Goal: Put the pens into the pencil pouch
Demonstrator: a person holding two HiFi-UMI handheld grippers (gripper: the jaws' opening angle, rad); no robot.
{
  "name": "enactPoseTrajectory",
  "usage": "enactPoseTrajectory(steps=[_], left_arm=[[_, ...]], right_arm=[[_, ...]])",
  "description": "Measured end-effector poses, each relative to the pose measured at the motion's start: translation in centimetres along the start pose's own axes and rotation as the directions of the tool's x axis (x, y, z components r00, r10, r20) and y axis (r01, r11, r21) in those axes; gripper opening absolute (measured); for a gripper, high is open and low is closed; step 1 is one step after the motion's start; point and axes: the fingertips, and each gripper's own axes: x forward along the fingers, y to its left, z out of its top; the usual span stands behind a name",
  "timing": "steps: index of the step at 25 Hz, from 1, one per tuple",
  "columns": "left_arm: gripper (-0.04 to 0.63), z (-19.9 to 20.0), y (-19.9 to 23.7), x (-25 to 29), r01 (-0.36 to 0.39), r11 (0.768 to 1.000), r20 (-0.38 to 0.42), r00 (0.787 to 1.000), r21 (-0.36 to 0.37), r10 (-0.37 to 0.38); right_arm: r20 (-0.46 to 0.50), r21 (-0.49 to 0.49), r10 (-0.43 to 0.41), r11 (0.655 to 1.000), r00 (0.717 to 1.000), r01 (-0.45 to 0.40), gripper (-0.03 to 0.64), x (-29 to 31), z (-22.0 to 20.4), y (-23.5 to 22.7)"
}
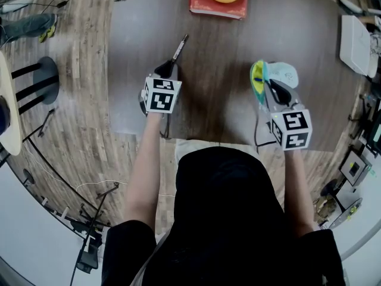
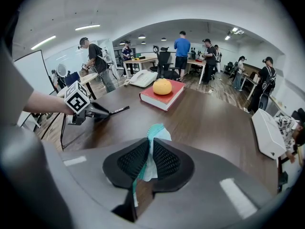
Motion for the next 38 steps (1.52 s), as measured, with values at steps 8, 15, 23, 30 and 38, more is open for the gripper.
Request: enactPoseTrajectory(steps=[8,15,23,30,38], left_arm=[[0.06,0.0,-0.7,-0.5,0.007,1.0,0.001,1.0,0.01,-0.007],[0.06,0.7,-2.9,-1.5,0.021,1.0,0.03,0.999,0.018,-0.022],[0.06,1.3,-7.3,-3.7,0.054,0.997,0.074,0.996,0.061,-0.058],[0.06,1.3,-12.3,-5.9,0.093,0.987,0.087,0.991,0.128,-0.105],[0.06,2.1,-18.5,-8.0,0.165,0.958,0.071,0.98,0.235,-0.186]], right_arm=[[0.006,-0.002,0.003,1.0,1.0,-0.003,0.041,-0.2,0.0,0.2],[0.029,-0.008,0.005,1.0,1.0,-0.004,0.041,-1.0,-0.3,-0.1],[0.059,-0.021,0.005,1.0,0.998,-0.004,0.04,-1.8,-0.9,-0.5],[0.1,-0.013,0.018,1.0,0.995,-0.017,0.035,-3.0,-1.6,-0.8],[0.138,0.001,0.021,1.0,0.99,-0.021,0.029,-4.1,-2.3,-1.3]])
